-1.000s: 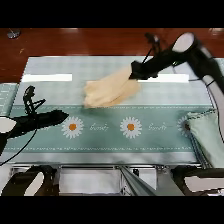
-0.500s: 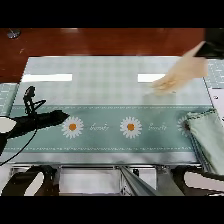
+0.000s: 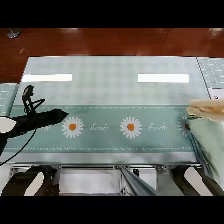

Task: Fold the shirts.

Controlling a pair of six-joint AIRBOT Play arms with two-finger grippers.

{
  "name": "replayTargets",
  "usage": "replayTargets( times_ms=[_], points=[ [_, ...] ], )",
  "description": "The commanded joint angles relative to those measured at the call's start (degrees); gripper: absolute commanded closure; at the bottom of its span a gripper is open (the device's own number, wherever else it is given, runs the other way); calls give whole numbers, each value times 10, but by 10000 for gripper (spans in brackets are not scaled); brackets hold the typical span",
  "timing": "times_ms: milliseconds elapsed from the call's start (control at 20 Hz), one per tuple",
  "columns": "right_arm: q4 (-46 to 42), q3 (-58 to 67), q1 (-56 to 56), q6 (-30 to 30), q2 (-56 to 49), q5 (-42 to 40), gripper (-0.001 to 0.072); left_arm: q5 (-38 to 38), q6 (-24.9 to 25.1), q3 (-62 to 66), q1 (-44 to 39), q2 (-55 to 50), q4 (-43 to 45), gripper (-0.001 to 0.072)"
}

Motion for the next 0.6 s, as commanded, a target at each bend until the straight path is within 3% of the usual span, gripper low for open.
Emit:
replayTargets(
  times_ms=[0,150,200,300,550],
  points=[
    [-174,-171,-91,-17,114,2,687,25,0,0,0,0,0,679],
    [-194,-297,-153,1,185,-13,686,40,0,0,0,-5,0,679],
    [-186,-336,-166,5,203,-21,646,43,0,0,0,-9,0,679],
    [-179,-383,-178,13,212,-29,71,46,0,0,-1,-20,0,679],
    [-33,-291,-175,-6,122,-107,96,41,29,54,-3,-80,0,679]
  ],
)
